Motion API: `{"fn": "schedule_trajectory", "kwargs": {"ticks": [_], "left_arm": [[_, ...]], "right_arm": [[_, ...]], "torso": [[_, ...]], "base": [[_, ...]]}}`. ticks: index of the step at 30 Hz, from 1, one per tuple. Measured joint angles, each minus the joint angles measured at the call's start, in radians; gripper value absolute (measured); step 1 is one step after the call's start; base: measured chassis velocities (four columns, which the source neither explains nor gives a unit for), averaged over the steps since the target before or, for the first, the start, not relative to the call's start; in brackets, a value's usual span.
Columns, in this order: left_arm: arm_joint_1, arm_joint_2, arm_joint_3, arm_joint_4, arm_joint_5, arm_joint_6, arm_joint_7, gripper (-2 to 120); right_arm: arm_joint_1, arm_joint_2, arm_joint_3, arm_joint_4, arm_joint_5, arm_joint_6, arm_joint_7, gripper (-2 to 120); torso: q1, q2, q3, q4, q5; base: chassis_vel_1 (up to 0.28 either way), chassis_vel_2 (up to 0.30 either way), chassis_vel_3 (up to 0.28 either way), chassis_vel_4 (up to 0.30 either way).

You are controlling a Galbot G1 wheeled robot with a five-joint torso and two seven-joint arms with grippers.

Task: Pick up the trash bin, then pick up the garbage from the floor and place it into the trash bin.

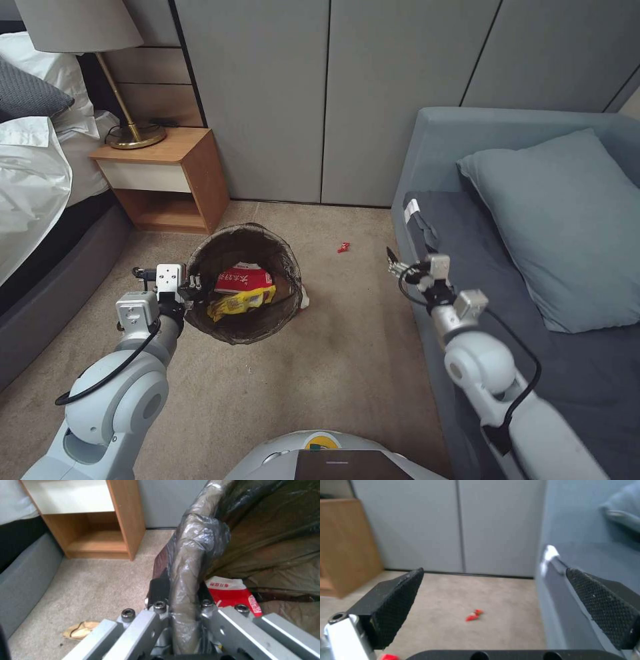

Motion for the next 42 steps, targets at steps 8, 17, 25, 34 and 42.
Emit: {"fn": "schedule_trajectory", "kwargs": {"ticks": [8, 17, 25, 34, 42], "left_arm": [[0.001, -0.013, -0.002, 0.018, 0.010, 0.000, 0.003, 0], [-0.007, -0.040, 0.001, 0.035, 0.035, 0.000, 0.016, 0], [-0.012, -0.041, -0.005, 0.032, 0.039, 0.000, 0.019, 0], [-0.013, -0.036, -0.012, 0.031, 0.035, 0.000, 0.017, 0], [-0.018, -0.038, -0.012, 0.038, 0.033, 0.000, 0.016, 0]], "right_arm": [[-0.101, 0.180, 0.030, -0.010, -0.236, 0.161, -0.030, 100], [-0.118, 0.251, 0.027, -0.035, -0.319, 0.235, -0.053, 100], [-0.107, 0.253, 0.027, -0.060, -0.325, 0.247, -0.065, 100], [-0.099, 0.249, 0.025, -0.065, -0.323, 0.242, -0.063, 100], [-0.095, 0.244, 0.030, -0.066, -0.320, 0.242, -0.061, 100]], "torso": [[0.000, 0.000, 0.000, 0.0002, -0.0003], [0.000, 0.000, 0.000, 0.0003, -0.0004], [0.000, 0.000, 0.000, 0.0003, -0.0004], [0.000, 0.000, 0.000, 0.0003, -0.0002], [0.000, 0.000, 0.000, 0.0002, -0.0002]], "base": [[0.000, 0.000, 0.000, 0.000], [0.000, 0.000, 0.000, 0.000], [0.000, 0.000, 0.000, 0.000], [0.000, 0.000, 0.000, 0.000], [0.000, 0.000, 0.000, 0.000]]}}
